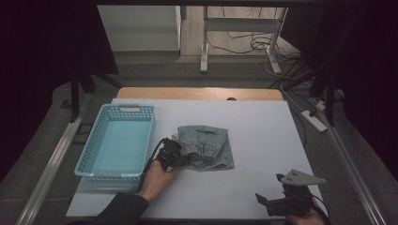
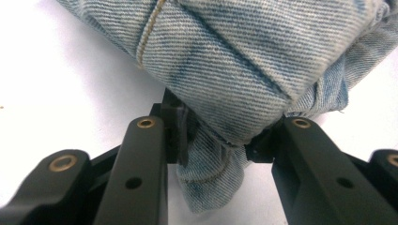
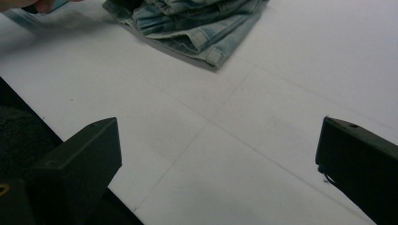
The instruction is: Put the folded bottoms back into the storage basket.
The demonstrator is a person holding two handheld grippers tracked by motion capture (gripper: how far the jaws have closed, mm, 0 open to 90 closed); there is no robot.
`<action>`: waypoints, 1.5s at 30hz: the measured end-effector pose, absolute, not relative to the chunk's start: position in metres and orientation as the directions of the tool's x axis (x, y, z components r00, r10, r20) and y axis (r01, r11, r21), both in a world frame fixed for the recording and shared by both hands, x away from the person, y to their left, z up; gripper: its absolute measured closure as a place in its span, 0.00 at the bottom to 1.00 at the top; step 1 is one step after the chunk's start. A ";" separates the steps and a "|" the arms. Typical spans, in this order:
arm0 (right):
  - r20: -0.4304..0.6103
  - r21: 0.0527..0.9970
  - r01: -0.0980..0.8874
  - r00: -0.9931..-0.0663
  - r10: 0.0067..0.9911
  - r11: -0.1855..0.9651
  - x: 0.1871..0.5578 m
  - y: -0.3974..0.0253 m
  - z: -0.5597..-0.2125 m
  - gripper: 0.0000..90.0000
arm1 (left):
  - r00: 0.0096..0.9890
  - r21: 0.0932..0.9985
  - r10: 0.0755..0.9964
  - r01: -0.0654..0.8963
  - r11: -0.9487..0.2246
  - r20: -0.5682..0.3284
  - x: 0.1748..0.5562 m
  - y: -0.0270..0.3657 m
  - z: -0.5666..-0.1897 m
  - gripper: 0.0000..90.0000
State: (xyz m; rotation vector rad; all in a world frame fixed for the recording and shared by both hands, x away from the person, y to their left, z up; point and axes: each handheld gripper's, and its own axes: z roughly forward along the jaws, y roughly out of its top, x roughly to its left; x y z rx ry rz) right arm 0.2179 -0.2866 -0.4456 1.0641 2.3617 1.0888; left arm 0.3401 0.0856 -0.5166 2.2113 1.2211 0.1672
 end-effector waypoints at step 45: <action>-0.008 0.781 0.442 -0.700 0.714 0.442 0.322 -0.216 -0.459 0.01 | 0.608 0.610 0.784 0.671 -0.421 -0.128 0.336 0.088 -0.522 0.71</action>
